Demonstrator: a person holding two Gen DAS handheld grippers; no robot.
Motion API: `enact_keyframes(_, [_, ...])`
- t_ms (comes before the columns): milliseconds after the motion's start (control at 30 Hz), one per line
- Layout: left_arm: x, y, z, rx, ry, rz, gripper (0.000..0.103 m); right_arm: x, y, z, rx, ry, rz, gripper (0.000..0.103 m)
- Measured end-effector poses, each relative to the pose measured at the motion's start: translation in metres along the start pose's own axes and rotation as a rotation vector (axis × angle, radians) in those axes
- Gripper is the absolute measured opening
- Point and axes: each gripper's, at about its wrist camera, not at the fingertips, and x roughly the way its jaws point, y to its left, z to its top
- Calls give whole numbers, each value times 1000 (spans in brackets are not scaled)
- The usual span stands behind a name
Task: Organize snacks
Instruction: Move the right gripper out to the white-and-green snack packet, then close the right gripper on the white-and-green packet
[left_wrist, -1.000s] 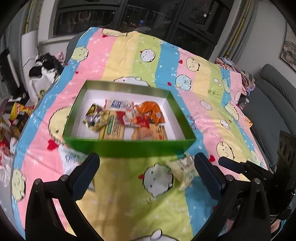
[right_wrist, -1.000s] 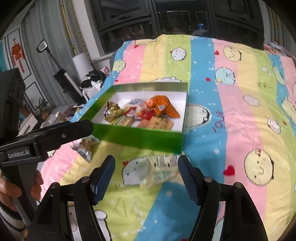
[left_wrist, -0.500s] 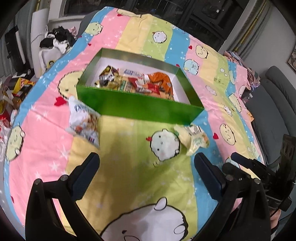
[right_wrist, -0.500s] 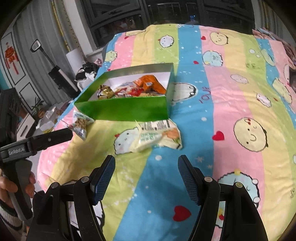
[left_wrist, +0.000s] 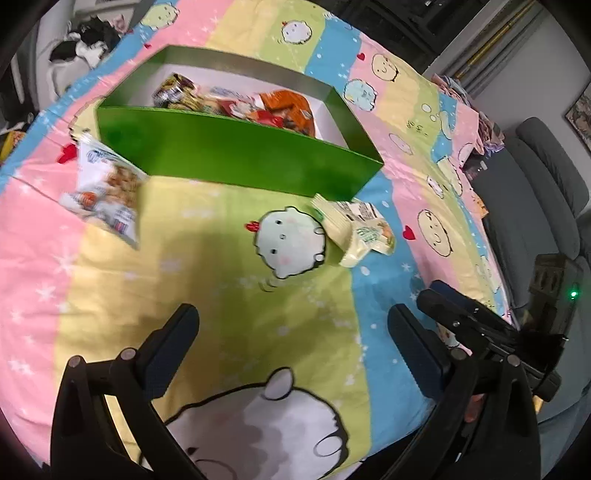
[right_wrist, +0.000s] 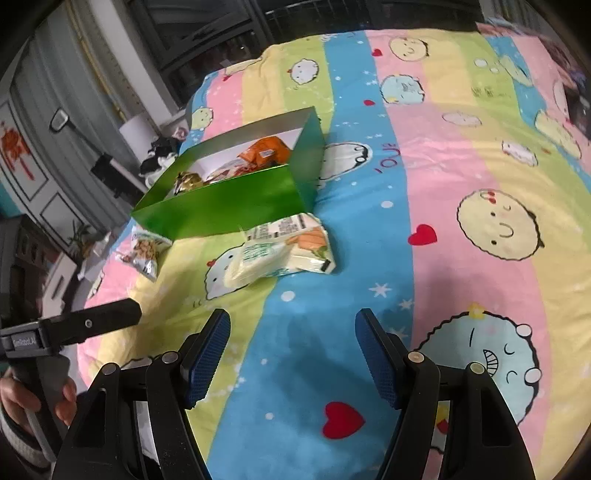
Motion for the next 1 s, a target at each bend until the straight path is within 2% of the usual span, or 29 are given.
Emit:
enact_keyframes(167, [16,-3,8,-52,45,-59,102,10,-18,5,51,-11,50,71])
enact_keyframes(267, [23,-7,14,-60,54,-60,102,17,-25,11,77,-22,75,71])
enact_keyframes(467, [38,-21,24,3,62,-42,101,31,-35,30,117,-55,137,71])
enact_keyframes(667, [56,-37,33,95,63,-20,100,52,-44,49,166,-34,196,71])
enact_keyframes(833, [72,-45,40,144,68,-6,94,70,-44,60,191,10,263,65])
enact_keyframes(867, [75,-46,42,151,68,-3,93,74,-45,62,197,23,265,60])
enact_keyframes(900, [77,-47,42,155,68,-3,90,77,-45,63,198,35,263,56])
enact_keyframes(967, [81,-47,43,165,68,2,84,83,-44,61,202,58,274,55])
enact_keyframes(1000, [83,-47,43,169,69,4,78,86,-45,59,209,69,281,50])
